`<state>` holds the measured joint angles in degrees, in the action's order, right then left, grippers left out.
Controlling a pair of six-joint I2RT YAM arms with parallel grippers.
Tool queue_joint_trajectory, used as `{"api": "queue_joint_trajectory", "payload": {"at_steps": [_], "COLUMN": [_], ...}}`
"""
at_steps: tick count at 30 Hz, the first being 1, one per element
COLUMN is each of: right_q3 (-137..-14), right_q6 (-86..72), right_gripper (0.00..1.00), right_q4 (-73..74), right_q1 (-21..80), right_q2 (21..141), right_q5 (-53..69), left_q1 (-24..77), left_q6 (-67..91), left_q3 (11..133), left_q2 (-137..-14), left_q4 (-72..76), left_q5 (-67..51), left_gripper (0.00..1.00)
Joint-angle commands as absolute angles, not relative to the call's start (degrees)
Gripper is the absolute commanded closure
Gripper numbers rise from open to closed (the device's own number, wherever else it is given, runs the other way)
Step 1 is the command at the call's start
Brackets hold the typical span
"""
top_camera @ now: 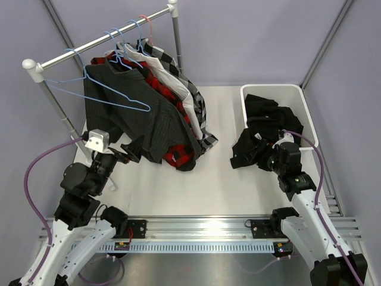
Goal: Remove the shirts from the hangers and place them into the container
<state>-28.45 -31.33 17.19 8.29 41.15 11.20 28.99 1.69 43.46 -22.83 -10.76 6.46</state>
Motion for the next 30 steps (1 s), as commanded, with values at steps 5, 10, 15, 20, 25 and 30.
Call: {"api": "queue_joint_trajectory", "payload": {"at_steps": [5, 10, 15, 20, 25, 30], "right_q3": [-30.1, -33.0, -37.6, -45.5, -59.9, -72.7], "right_q6": [-31.6, -30.8, -30.8, -30.1, -27.6, -24.4], "right_gripper": [0.48, 0.69, 0.86, 1.0, 1.0, 1.0], "right_q4": [16.4, 22.0, 26.1, 30.1, 33.0, 33.5], "right_q1": [8.6, 8.6, 8.6, 8.6, 8.6, 8.4], "right_q2": [40.0, 38.5, 38.8, 41.6, 49.1, 58.5], "right_q5": [15.8, 17.3, 18.5, 18.5, 10.7, -6.6], "left_q1": [28.7, 28.7, 28.7, 28.7, 28.7, 28.7], "left_q6": [1.0, 1.0, 1.0, 1.0, 1.0, 0.9], "left_q3": [42.8, 42.9, 42.9, 42.9, 42.9, 42.8], "left_q2": [-22.8, -22.9, -22.9, -23.0, -23.0, -22.9], "left_q4": [-8.1, -8.1, -8.1, -8.1, -8.1, -8.1], "left_q5": [7.7, 7.6, 7.6, 7.5, 7.6, 7.8], "left_gripper": [0.01, 0.01, 0.01, 0.01, 0.01, 0.01]}}
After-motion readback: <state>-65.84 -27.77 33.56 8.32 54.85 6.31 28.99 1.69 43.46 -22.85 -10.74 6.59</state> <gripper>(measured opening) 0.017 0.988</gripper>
